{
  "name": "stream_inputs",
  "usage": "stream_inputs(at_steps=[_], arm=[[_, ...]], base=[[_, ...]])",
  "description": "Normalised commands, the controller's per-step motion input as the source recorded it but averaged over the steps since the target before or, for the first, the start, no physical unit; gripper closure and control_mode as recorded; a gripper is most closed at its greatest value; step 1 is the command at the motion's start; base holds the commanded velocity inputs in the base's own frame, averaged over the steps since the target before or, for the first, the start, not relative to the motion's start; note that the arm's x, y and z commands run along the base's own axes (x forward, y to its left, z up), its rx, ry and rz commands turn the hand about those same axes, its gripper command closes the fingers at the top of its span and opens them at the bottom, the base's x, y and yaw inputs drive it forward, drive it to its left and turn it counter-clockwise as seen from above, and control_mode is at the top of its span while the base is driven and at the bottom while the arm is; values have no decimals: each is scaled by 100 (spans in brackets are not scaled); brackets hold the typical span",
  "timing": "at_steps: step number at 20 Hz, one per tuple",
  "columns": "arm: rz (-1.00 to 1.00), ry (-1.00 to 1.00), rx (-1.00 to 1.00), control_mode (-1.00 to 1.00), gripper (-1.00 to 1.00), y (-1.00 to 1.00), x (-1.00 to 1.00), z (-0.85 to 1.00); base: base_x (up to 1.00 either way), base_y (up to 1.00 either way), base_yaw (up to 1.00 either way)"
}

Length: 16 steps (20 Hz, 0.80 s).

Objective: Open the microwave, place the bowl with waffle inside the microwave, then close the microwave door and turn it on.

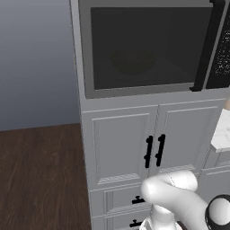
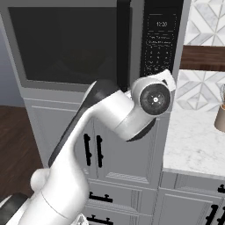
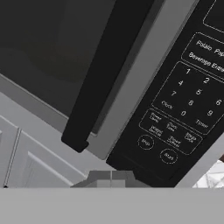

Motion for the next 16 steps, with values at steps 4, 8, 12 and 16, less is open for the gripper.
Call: stream_inputs(at_steps=[4, 8, 12, 16], arm=[[5, -17, 4, -100, 100, -23, 0, -6], [1, 0, -7, -100, 100, -15, 1, -8], [6, -13, -5, -100, 100, -19, 22, -23], [5, -22, 0, -100, 100, -17, 21, -4]], base=[[0, 0, 0], [0, 0, 0], [0, 0, 0], [0, 0, 0]])
